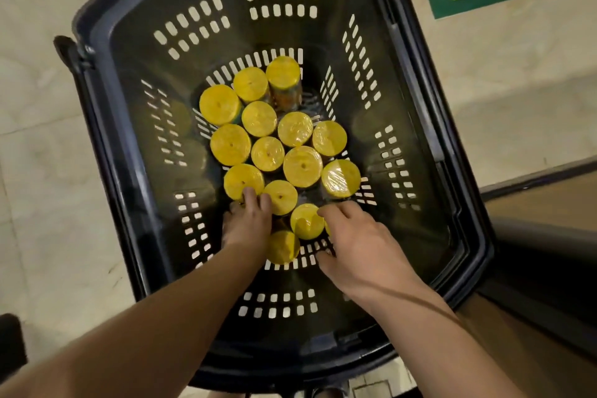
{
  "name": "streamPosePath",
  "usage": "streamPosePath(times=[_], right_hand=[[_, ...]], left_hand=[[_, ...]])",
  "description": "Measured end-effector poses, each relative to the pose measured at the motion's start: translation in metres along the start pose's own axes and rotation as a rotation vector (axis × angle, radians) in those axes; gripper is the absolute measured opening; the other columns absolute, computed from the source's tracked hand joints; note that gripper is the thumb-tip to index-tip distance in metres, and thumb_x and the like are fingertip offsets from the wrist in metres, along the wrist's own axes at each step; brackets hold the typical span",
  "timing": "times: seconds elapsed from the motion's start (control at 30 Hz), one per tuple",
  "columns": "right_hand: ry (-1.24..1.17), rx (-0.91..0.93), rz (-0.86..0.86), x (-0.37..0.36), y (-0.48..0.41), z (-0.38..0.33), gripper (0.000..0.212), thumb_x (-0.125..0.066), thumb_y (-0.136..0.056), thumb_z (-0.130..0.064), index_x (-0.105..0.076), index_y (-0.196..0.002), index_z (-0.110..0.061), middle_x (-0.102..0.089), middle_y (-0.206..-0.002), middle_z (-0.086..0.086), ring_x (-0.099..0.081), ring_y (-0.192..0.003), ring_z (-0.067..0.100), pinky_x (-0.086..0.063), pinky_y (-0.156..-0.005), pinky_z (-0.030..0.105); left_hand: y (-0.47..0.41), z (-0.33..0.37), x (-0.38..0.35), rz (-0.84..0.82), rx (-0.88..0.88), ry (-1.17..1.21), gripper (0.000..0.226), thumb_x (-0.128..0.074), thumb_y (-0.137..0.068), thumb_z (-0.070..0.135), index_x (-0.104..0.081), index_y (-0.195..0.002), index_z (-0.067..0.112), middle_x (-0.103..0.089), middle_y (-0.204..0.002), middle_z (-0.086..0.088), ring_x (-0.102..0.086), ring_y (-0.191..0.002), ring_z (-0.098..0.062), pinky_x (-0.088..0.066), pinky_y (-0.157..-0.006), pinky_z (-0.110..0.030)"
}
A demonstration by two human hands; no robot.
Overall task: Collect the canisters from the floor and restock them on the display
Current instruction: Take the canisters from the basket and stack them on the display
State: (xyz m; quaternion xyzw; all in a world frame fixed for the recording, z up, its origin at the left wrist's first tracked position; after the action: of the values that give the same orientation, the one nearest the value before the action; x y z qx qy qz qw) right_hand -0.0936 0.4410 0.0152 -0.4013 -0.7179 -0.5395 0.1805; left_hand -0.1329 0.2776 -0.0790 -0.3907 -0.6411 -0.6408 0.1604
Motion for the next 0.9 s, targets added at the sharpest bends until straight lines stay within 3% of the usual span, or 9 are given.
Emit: streamPosePath(times=[0.33,0.5,0.57,0.7,0.83,0.9], right_hand=[[0.092,-0.060,-0.042,-0.010,-0.026,-0.001,0.053,-0.066,-0.092,-0.031,-0.042,-0.137,-0.020,-0.048,-0.132,0.005,-0.053,-0.118,0.028,-0.042,-0.091,0.038],[0.202,-0.121,-0.093,-0.023,-0.049,-0.002,0.054,-0.070,-0.088,-0.022,-0.042,-0.134,-0.018,-0.048,-0.134,0.009,-0.050,-0.124,0.029,-0.042,-0.095,0.037],[0.257,-0.117,-0.113,-0.030,-0.060,-0.003,0.057,-0.071,-0.086,-0.018,-0.042,-0.135,-0.017,-0.047,-0.136,0.010,-0.047,-0.126,0.030,-0.041,-0.099,0.038],[0.386,-0.052,-0.177,-0.048,-0.081,-0.004,0.065,-0.069,-0.084,-0.011,-0.038,-0.142,-0.013,-0.043,-0.140,0.014,-0.042,-0.130,0.032,-0.039,-0.104,0.040],[0.536,-0.032,-0.210,-0.071,-0.098,-0.005,0.050,-0.056,-0.096,-0.014,-0.037,-0.142,-0.010,-0.046,-0.140,0.015,-0.043,-0.129,0.032,-0.038,-0.103,0.041],[0.582,-0.033,-0.219,-0.079,-0.108,-0.006,0.047,-0.055,-0.098,-0.018,-0.038,-0.141,-0.009,-0.047,-0.138,0.014,-0.045,-0.127,0.031,-0.039,-0.101,0.040]], left_hand=[[-0.007,-0.005,-0.008,0.031,0.078,0.160,0.049,-0.062,-0.093,0.014,-0.029,-0.130,0.014,-0.028,-0.141,-0.015,-0.040,-0.129,-0.035,-0.045,-0.102,-0.044],[0.027,-0.018,0.029,0.063,0.036,0.247,0.058,-0.065,-0.087,0.029,-0.027,-0.129,0.019,-0.035,-0.133,-0.007,-0.043,-0.121,-0.029,-0.046,-0.095,-0.041],[0.054,-0.029,0.047,0.141,-0.027,0.318,0.065,-0.067,-0.083,0.036,-0.030,-0.134,0.021,-0.037,-0.129,-0.004,-0.044,-0.116,-0.027,-0.048,-0.091,-0.039],[0.103,-0.052,0.074,0.380,-0.112,0.465,0.073,-0.081,-0.067,0.029,-0.051,-0.134,0.021,-0.050,-0.120,-0.006,-0.053,-0.104,-0.032,-0.054,-0.078,-0.045],[0.125,-0.069,0.088,0.576,-0.104,0.605,0.069,-0.082,-0.064,0.019,-0.061,-0.129,0.015,-0.055,-0.124,-0.008,-0.059,-0.112,-0.034,-0.054,-0.080,-0.039],[0.127,-0.075,0.094,0.667,-0.133,0.673,0.064,-0.079,-0.067,0.016,-0.063,-0.128,0.011,-0.056,-0.124,-0.009,-0.060,-0.114,-0.030,-0.052,-0.085,-0.029]])
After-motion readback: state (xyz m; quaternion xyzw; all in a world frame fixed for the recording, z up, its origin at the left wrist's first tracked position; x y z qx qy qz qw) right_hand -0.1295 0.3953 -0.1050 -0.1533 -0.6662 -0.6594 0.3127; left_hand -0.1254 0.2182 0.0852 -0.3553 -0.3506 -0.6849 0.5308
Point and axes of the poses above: each hand's wrist, its own y-axis away from the middle knuckle, its own x-axis out of the back of the hand, z = x × y, the point moved 3 cm from there along -y, towards the middle knuckle
